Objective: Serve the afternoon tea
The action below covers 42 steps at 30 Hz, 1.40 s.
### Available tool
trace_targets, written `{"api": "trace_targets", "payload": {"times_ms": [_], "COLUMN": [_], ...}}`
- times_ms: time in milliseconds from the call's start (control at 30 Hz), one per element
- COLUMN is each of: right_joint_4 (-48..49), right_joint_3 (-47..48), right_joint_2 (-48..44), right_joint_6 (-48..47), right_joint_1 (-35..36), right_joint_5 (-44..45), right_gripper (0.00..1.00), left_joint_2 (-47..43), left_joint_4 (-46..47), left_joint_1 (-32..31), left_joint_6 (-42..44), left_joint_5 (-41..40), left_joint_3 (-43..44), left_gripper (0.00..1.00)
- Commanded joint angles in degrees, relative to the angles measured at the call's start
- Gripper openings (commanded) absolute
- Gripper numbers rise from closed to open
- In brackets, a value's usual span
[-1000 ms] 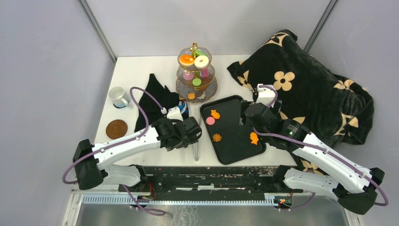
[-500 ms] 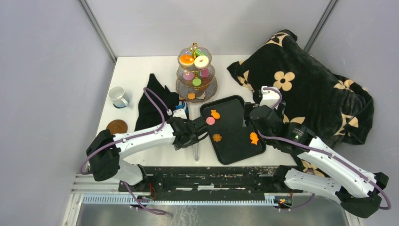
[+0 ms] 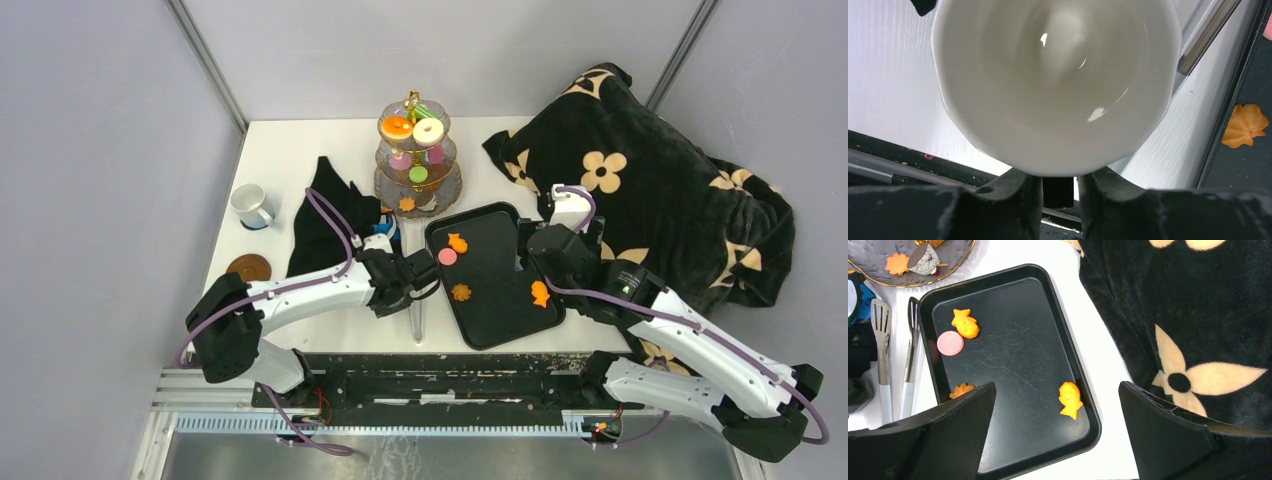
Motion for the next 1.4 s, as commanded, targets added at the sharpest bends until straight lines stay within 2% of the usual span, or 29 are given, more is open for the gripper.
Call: {"api": "trace_targets", "payload": {"times_ms": [0, 67, 100, 133, 267, 467, 633, 1067, 1233, 1367], "right_joint_4": [1.42, 1.77, 1.95, 2.11, 2.59, 2.72, 2.97, 1.71, 2.06, 1.82], "right_joint_3": [0.41, 0.40, 0.37, 0.48, 0.48, 1.11, 2.24, 4.12, 5.30, 6.44], "right_joint_2": [0.68, 1.08, 1.22, 1.37, 1.90, 2.92, 3.70, 4.35, 5.94, 6.90], "right_joint_6": [-0.41, -0.40, -0.43, -0.44, -0.81, -1.86, -2.16, -2.93, -2.75, -2.72], "right_joint_1": [-0.18, -0.15, -0.15, -0.15, -0.22, -0.33, -0.42, -0.50, -0.51, -0.55], "right_joint_5": [1.08, 0.75, 0.53, 0.40, -0.06, -0.08, -0.48, -1.06, -2.70, -3.31], "right_gripper": [1.00, 1.00, 1.00, 1.00, 1.00, 1.00, 1.00, 1.00, 1.00, 1.00], "left_joint_2": [0.08, -0.01, -0.17, -0.41, -2.61, -2.58, -0.89, -13.80, -16.06, -13.11], "left_joint_4": [0.29, -0.85, -1.69, -2.59, -8.61, -18.89, -26.60, -14.13, 0.01, 3.01], "left_joint_1": [0.43, 0.38, 0.31, 0.25, -0.51, -4.30, -2.47, 36.67, 52.00, 60.01], "left_joint_6": [-2.37, -2.32, -2.42, -2.72, -4.61, -9.02, -9.75, 16.76, 27.41, 29.93], "left_joint_5": [-2.09, -3.07, -3.79, -4.61, -9.30, -16.88, -21.64, -19.06, -9.10, -6.11], "left_joint_3": [0.87, 1.65, 2.14, 2.72, 6.31, 16.82, 22.57, 12.92, 4.77, 2.51], "left_gripper": [0.31, 0.21, 0.10, 0.04, 0.03, 0.03, 0.03, 0.03, 0.03, 0.03]}}
